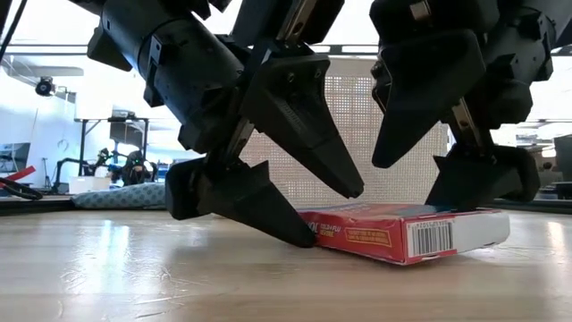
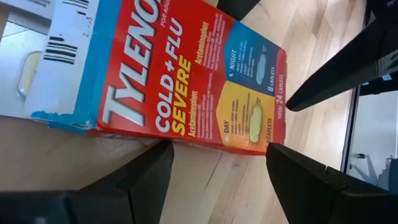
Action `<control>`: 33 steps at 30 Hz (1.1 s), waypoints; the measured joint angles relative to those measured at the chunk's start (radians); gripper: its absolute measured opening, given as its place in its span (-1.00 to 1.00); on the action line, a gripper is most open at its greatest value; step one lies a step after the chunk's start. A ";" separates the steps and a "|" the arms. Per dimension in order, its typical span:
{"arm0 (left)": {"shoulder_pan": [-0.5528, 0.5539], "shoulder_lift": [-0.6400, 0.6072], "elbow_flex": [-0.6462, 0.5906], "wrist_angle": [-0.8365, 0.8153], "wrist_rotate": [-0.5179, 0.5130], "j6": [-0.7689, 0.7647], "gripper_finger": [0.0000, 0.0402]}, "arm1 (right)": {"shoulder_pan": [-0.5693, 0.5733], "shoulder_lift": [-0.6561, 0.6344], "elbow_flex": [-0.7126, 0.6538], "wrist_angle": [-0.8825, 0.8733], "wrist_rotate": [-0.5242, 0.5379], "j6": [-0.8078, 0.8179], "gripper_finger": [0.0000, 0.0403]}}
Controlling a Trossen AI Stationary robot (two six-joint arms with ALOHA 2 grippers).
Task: Pick & place medical supplies in basket/bin
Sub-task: Put the red pill box into the bin
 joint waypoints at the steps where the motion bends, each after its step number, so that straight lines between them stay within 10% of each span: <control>1: -0.002 0.000 0.000 -0.002 0.000 0.000 0.20 | 0.000 0.000 0.000 0.001 -0.006 -0.008 0.62; 33: -0.004 0.003 0.000 -0.010 0.002 0.025 0.20 | -0.001 -0.067 0.044 0.123 0.004 -0.142 0.62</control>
